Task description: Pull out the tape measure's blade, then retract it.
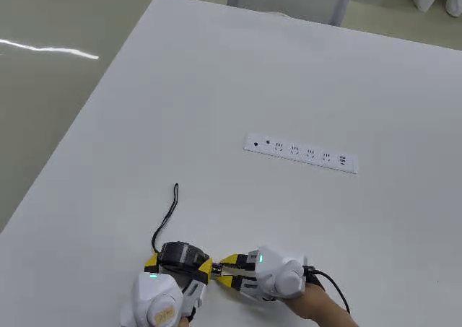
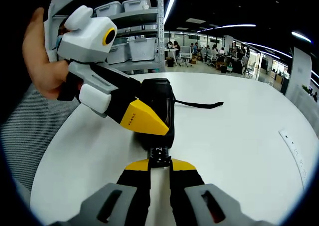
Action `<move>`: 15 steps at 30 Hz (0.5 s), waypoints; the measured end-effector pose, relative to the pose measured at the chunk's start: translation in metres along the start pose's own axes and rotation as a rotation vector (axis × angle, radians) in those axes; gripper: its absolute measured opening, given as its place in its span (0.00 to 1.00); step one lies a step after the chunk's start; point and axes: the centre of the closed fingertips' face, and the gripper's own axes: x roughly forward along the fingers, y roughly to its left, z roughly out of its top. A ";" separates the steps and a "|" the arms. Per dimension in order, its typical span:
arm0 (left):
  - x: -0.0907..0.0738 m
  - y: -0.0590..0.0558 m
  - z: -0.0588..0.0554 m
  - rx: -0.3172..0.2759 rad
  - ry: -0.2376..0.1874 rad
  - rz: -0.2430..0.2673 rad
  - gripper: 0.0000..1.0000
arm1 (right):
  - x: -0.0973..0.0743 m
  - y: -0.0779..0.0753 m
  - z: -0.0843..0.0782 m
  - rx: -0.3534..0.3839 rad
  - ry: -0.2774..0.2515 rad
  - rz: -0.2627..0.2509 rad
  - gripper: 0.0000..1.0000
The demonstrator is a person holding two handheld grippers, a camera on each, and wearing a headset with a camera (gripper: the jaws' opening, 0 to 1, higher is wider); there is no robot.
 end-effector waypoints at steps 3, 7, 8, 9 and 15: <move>0.000 0.000 -0.001 -0.001 0.001 -0.001 0.59 | 0.005 0.000 0.002 -0.002 -0.005 0.003 0.12; 0.000 0.000 -0.001 -0.002 0.002 -0.002 0.59 | 0.009 0.002 0.005 -0.005 -0.009 0.007 0.12; -0.001 0.000 -0.001 -0.003 0.001 -0.002 0.59 | 0.010 0.002 0.006 -0.006 -0.010 0.007 0.12; -0.001 0.000 -0.001 -0.003 0.001 -0.002 0.59 | 0.012 0.002 0.006 -0.008 -0.011 0.008 0.12; -0.001 0.000 -0.002 0.002 0.003 -0.001 0.59 | 0.013 0.003 0.006 -0.026 -0.014 0.023 0.12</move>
